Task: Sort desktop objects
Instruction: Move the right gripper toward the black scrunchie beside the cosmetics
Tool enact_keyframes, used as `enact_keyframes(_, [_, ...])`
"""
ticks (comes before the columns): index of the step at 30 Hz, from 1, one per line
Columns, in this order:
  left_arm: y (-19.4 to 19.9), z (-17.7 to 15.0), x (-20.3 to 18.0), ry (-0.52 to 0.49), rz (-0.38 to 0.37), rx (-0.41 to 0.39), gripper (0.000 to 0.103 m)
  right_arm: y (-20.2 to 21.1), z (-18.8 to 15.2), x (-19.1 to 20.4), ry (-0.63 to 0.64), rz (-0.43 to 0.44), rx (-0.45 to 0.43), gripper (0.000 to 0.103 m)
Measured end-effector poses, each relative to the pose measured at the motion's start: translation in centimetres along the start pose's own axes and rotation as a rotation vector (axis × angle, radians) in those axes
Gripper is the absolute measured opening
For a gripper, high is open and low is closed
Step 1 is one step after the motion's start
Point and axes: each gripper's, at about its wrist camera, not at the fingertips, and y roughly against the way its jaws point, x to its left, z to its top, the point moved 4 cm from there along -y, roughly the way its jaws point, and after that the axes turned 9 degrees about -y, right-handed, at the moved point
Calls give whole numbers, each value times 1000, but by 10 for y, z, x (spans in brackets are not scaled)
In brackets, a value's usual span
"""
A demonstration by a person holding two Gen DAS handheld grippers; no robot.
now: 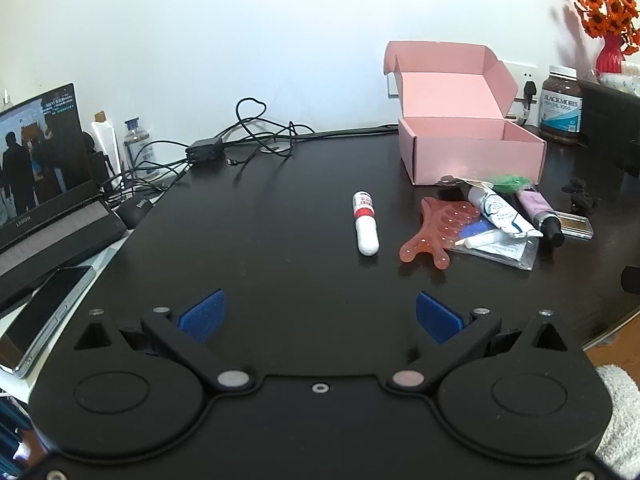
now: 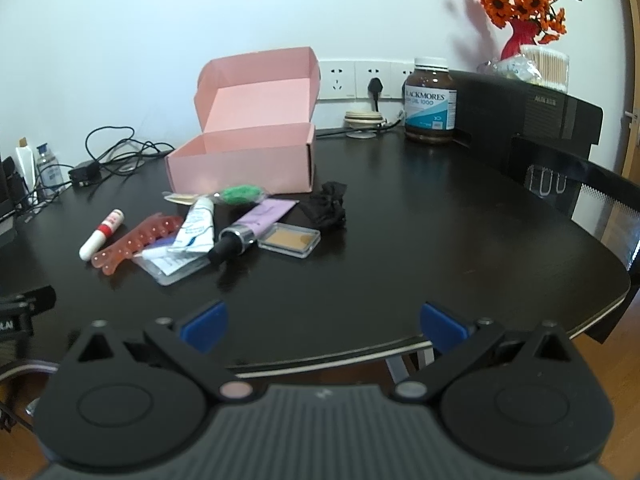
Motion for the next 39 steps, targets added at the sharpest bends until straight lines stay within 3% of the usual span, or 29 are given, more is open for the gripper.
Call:
enact_keyframes(11, [-4, 4, 13, 89, -54, -11, 103, -5, 1, 1, 25, -12, 8, 102])
enact_keyframes(23, [-4, 16, 4, 5, -32, -19, 103, -6, 10, 0, 60, -36, -19, 102])
enact_keyframes(39, [-9, 26, 7, -5, 5, -69, 103, -8, 15, 3, 83, 5, -24, 102])
